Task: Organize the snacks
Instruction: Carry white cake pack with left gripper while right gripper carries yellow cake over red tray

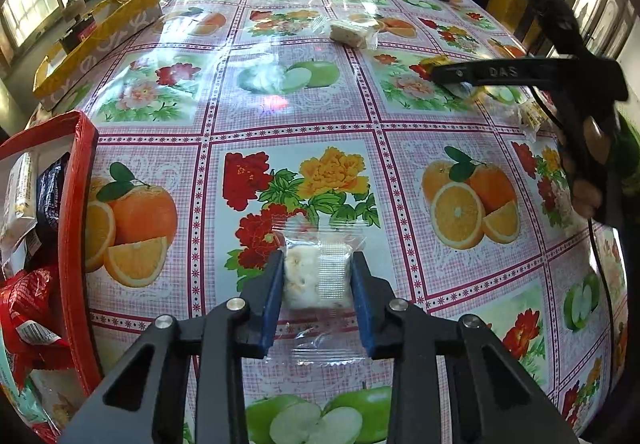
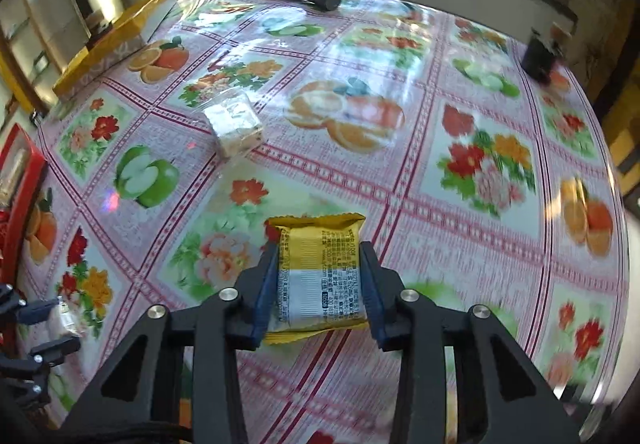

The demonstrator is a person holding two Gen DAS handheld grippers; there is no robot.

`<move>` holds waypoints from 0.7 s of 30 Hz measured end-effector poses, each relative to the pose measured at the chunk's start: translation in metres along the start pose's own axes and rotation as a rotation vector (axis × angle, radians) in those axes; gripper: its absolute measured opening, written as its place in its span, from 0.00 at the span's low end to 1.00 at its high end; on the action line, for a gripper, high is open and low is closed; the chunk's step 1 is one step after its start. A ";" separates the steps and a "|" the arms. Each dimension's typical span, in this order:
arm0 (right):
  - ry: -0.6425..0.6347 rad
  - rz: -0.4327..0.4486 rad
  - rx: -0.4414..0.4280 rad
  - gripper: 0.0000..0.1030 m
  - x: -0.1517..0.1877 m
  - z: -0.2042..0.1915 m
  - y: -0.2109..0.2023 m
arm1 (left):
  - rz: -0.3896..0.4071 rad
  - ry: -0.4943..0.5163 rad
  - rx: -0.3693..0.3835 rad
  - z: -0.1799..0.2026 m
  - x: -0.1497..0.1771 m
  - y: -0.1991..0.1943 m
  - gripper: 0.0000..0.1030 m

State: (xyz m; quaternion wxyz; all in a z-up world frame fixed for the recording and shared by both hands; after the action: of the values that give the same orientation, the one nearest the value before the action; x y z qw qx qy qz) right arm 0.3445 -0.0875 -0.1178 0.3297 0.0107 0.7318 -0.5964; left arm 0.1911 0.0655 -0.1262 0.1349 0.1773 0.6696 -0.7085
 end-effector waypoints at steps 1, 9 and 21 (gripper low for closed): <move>0.015 0.007 -0.002 0.39 0.003 -0.001 -0.004 | -0.002 0.000 -0.003 0.000 0.002 -0.002 0.30; 0.147 0.082 -0.125 0.39 0.043 -0.030 -0.050 | 0.004 -0.030 -0.101 0.000 0.014 -0.019 0.30; 0.220 0.169 -0.260 0.39 0.091 -0.100 -0.109 | 0.131 -0.153 -0.279 -0.031 0.039 -0.091 0.30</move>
State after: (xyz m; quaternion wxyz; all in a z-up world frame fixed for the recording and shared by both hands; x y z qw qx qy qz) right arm 0.1815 -0.0649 -0.0616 0.2953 0.0948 0.8307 -0.4623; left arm 0.1191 0.1045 -0.0627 0.2545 0.1457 0.7364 -0.6097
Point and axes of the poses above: each gripper's, at about its wrist camera, not at the fingertips, and y roughly the way its jaws point, z to its right, x to its underside, the point moved 5 cm from there along y, roughly the way its jaws point
